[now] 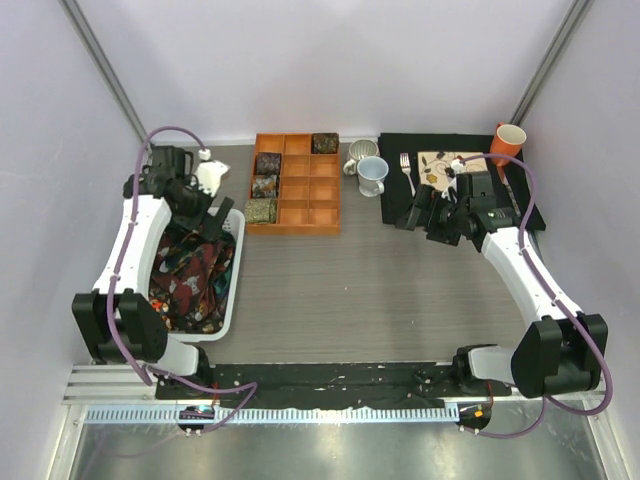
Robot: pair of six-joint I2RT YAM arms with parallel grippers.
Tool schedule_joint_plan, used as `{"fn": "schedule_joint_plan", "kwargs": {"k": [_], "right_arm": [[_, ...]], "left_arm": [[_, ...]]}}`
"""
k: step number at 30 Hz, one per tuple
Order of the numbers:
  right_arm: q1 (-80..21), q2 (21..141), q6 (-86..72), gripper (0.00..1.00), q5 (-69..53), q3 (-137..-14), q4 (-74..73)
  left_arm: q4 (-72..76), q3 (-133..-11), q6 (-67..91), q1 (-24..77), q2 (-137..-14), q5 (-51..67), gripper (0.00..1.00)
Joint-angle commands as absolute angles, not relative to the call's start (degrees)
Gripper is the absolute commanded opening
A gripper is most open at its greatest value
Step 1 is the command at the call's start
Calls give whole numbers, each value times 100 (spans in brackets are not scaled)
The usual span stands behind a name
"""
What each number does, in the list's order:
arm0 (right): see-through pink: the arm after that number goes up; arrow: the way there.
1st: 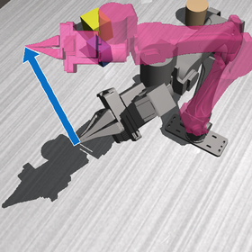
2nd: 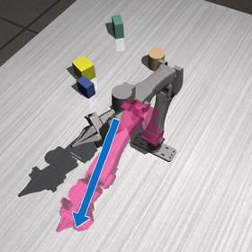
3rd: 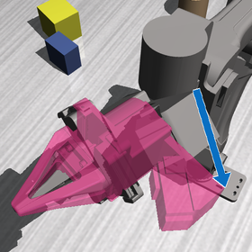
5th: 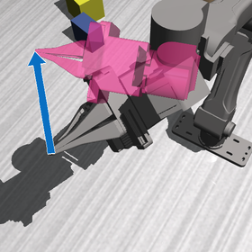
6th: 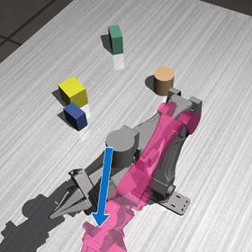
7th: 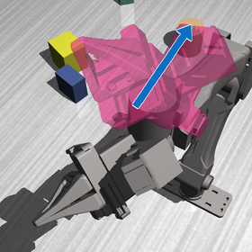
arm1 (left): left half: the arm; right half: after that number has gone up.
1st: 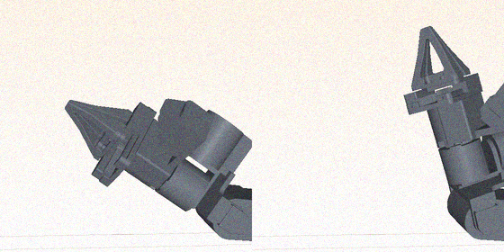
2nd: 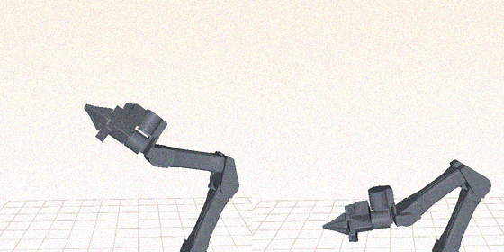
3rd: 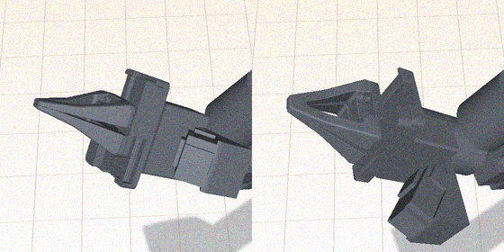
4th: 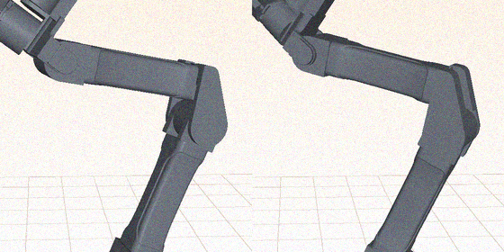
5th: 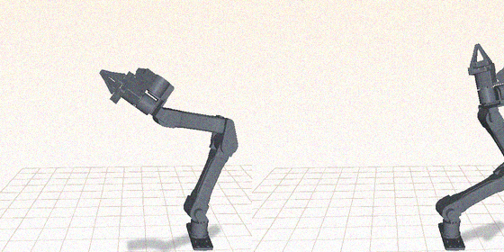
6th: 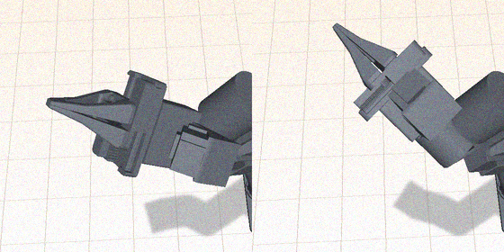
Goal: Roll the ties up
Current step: Pick up the tie from the bin.
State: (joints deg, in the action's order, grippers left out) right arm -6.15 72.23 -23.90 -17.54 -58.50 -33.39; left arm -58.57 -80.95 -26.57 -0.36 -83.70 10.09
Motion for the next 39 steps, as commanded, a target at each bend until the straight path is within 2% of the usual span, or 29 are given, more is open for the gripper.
{"fn": "schedule_joint_plan", "kwargs": {"k": [1, 6, 12, 18, 26, 29, 32, 33, 35, 36, 39], "right_arm": [[-615, 7400, -2101, 99, -1863, -6266, -3392], [-606, 7506, -2109, 100, -1890, -6293, -3384], [-615, 7515, -2101, 100, -1846, -6240, -3392], [-615, 7550, -2127, 100, -1811, -6223, -3384], [-607, 7594, -2171, 99, -1784, -6205, -3366], [-607, 7603, -2197, 99, -1793, -6144, -3349], [-615, 7620, -2206, 100, -1828, -6100, -3305], [-607, 7629, -2197, 99, -1819, -6100, -3305], [-615, 7638, -2206, 100, -1802, -6100, -3305], [-615, 7646, -2197, 99, -1776, -6117, -3313], [-615, 7646, -2188, 99, -1749, -6152, -3305]], "left_arm": [[-6116, -8446, -3426, 316, -8797, 1151, 100], [-6530, -8569, -3814, 325, -9324, 1406, 97], [-6284, -8385, -4121, 334, -9729, 1037, 92], [-6275, -8402, -4341, 343, -10116, 800, 82], [-6179, -8192, -4447, 369, -10371, 686, 75], [-6222, -8209, -4465, 378, -10433, 650, 65], [-6284, -8218, -4456, 395, -10433, 615, 46], [-6293, -8218, -4456, 387, -10424, 607, 36], [-6380, -8235, -4456, 396, -10328, 659, 28], [-6424, -8253, -4447, 387, -10284, 694, 18], [-6548, -8297, -4360, 395, -9924, 826, 3]]}}
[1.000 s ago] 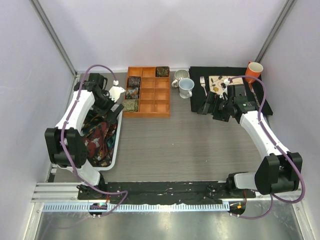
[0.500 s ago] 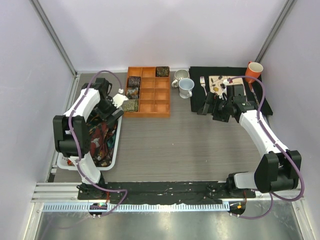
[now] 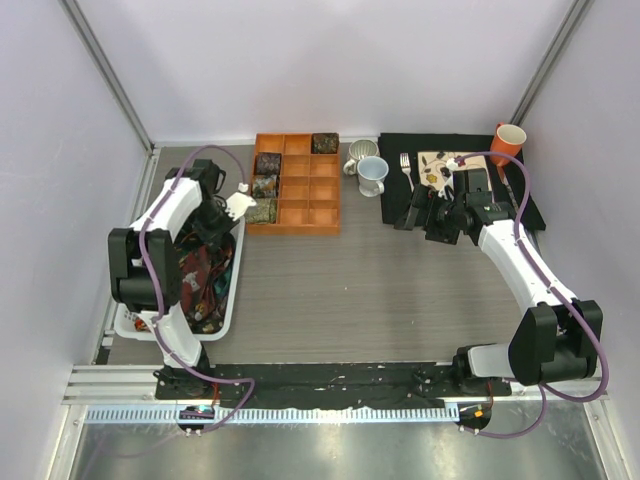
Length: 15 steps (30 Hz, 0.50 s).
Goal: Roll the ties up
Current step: Pick up the tie from the bin.
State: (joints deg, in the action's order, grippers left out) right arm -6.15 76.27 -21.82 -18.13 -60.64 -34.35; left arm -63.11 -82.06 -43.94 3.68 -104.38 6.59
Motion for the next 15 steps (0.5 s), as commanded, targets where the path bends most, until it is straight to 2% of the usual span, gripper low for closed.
{"fn": "schedule_joint_plan", "kwargs": {"k": [1, 8, 15], "right_arm": [[-607, 7655, -2171, 99, -1749, -6170, -3313], [-607, 7725, -2215, 99, -1802, -6223, -3287], [-615, 7673, -2285, 100, -1898, -6258, -3287]], "left_arm": [[-6583, -8323, -4325, 396, -9810, 844, 1], [-6714, -8595, -3999, 387, -8746, 1089, 0], [-6907, -9210, -3551, 395, -7955, 1827, 0]]}}
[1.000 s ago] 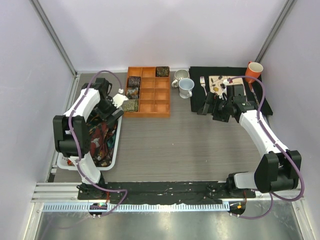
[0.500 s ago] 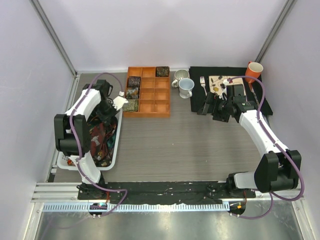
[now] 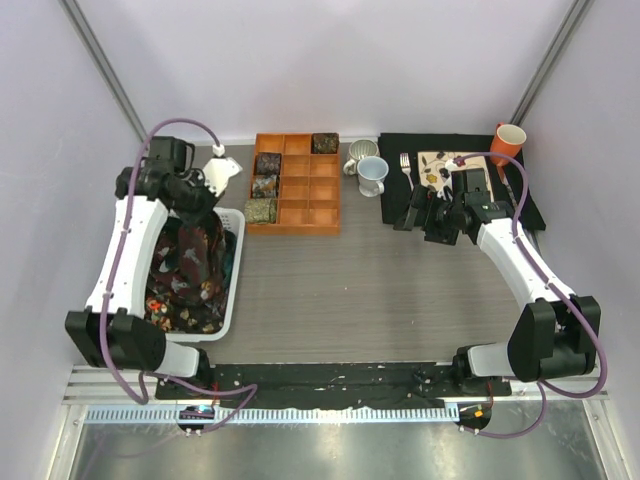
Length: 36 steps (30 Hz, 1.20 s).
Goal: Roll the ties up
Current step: Pick up the tie from the bin, then place the tie at the center of the board.
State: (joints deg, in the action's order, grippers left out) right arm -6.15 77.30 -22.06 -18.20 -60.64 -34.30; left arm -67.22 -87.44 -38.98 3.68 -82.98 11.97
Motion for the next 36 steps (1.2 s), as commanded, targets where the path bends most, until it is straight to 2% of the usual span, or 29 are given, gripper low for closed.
{"fn": "schedule_joint_plan", "kwargs": {"k": [1, 8, 15, 20, 25, 32, 35, 36], "right_arm": [[-607, 7664, -2303, 99, -1907, -6258, -3287], [-615, 7392, -2505, 100, -1960, -6196, -3208], [-615, 7058, -2751, 99, -2118, -6231, -3112], [-615, 6751, -2909, 100, -2039, -6223, -2988], [-606, 6566, -3041, 100, -1899, -6188, -2980], [-615, 6372, -3164, 100, -1679, -6108, -2944], [-615, 6328, -3147, 100, -1591, -6117, -2953], [-607, 6311, -3103, 100, -1521, -6161, -2997]], "left_arm": [[-6926, -9402, -3490, 387, -7850, 2150, 0], [-6821, -10159, -2989, 562, -7550, 3662, 0], [-5549, -10783, -1865, 1387, -7532, 4525, 0], [-3942, -11161, -591, 2451, -7646, 4676, 0], [-2700, -12083, 464, 3373, -8172, 4317, 0], [-1337, -13692, 2204, 3533, -9166, 3981, 0], [-1562, -13405, 2224, 3533, -9133, 4086, 0], [-1704, -12812, 1963, 3533, -9001, 4139, 0]]}}
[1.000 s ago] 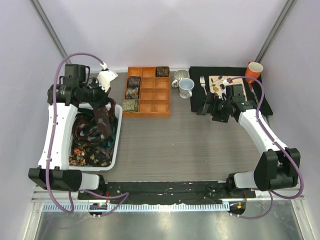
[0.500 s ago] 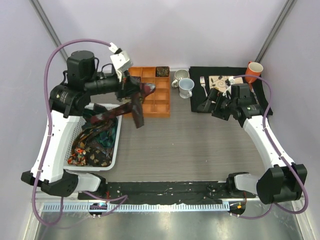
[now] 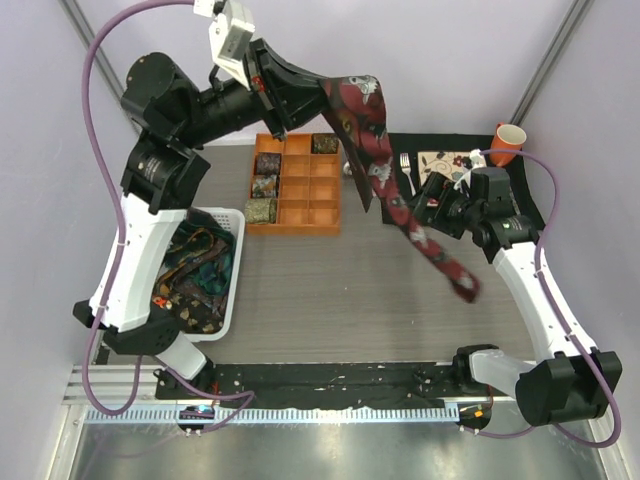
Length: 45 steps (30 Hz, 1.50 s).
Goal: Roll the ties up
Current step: Place the tie at the center of the board.
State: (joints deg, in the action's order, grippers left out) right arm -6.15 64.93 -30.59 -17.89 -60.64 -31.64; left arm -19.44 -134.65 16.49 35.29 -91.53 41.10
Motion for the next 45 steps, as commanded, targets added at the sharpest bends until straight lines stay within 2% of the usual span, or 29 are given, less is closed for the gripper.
{"fn": "schedule_joint_plan", "kwargs": {"k": [1, 2, 6, 8, 12, 15, 18, 24, 32, 34, 38, 42, 45], "right_arm": [[-615, 6302, -3076, 100, -1442, -6196, -3049], [-615, 6293, -3041, 100, -1354, -6231, -3111], [-606, 6232, -2743, 99, -819, -6494, -3646], [-589, 6188, -2593, 100, -616, -6530, -3761], [-554, 6293, -2514, 100, -764, -6495, -3850], [-554, 6398, -2540, 100, -984, -6504, -3850], [-562, 6407, -2610, 100, -1063, -6539, -3832], [-536, 6416, -2628, 100, -1107, -6714, -3841], [-317, 6302, -2725, 100, -1265, -6952, -4007], [-246, 6310, -2725, 100, -1353, -6970, -4069], [-70, 6276, -2681, 99, -1441, -7005, -4323], [298, 6249, -2637, 100, -1521, -7075, -4500], [579, 6258, -2558, 99, -1424, -7136, -4684]], "left_arm": [[-1853, -12414, 1751, 3525, -8869, 4244, 0], [-2246, -11505, 1384, 3533, -8511, 4419, 0], [-3469, -9268, -520, 3516, -7709, 3764, 0], [-3760, -8033, -886, 3516, -7402, 3499, 0], [-3946, -6734, -1485, 3516, -6865, 2395, 0], [-4279, -6951, -1591, 3079, -6751, 2118, 0], [-4465, -7688, -1590, 2428, -6443, 2662, 0], [-4596, -8726, -2108, 2391, -5933, 2935, 0], [-5203, -9413, -3173, 2469, -6257, 3304, 3], [-5186, -9326, -3199, 2697, -6398, 3078, 4], [-4801, -8931, -3191, 4021, -6802, 1822, 0], [-4080, -8736, -2927, 5069, -7565, 916, 0], [-3324, -8859, -2576, 6001, -8584, 90, 0]]}}
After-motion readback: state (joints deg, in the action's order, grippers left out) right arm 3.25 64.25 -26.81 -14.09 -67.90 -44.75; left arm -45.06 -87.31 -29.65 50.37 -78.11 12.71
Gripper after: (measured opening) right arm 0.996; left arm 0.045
